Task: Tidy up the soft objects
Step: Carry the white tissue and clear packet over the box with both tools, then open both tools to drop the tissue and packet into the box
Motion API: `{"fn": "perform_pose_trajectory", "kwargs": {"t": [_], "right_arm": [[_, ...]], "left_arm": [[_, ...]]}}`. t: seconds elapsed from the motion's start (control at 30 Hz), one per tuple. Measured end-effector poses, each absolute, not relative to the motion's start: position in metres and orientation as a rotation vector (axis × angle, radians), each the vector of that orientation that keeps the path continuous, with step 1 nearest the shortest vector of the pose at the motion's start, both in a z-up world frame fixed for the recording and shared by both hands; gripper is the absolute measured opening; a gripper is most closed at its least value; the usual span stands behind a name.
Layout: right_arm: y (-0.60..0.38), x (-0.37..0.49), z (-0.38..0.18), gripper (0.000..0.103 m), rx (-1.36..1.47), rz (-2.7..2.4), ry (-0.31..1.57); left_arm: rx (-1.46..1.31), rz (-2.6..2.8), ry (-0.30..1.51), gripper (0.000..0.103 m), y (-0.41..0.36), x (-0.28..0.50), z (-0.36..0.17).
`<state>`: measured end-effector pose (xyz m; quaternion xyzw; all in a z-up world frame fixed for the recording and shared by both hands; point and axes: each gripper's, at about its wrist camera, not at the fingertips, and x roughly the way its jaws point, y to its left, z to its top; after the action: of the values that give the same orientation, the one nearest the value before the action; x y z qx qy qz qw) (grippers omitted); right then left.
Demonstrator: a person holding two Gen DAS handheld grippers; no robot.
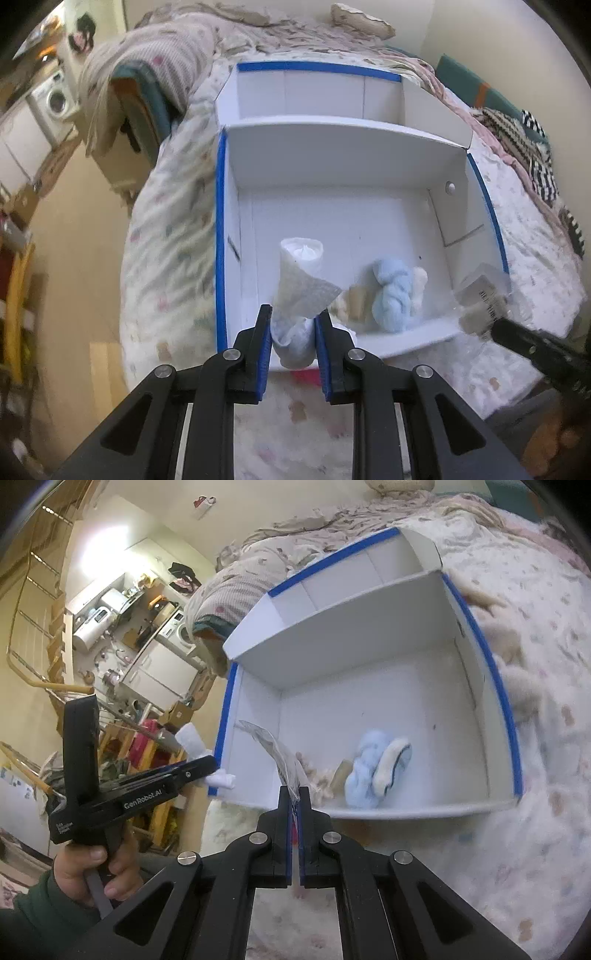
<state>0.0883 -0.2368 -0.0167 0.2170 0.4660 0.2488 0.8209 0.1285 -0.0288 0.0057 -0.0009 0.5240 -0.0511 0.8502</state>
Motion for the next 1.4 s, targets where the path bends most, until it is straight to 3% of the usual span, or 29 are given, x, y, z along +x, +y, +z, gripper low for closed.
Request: {"fn": "perform_pose_trajectory", "kwargs": {"t": [0.27,0.8,1.4], "right_arm": [[-0.236,0.126,-0.015,0.004,0.412,0.511,1.001],[-0.214,0.144,-0.070,0.004,0.417,0.502,1.110],[-0.210,0.153,-0.085,0.005,0.398,0.437,1.158]], "left_arm": [[0.067,-0.135,1.107,0.020,-0.049,0.161,-0.005],[0.001,-0.091,1.180,0.020,-0.047,0.178,-0.058],[0.031,-0.104,1.212,0.020,-0.059,0.182,-0.073]]}}
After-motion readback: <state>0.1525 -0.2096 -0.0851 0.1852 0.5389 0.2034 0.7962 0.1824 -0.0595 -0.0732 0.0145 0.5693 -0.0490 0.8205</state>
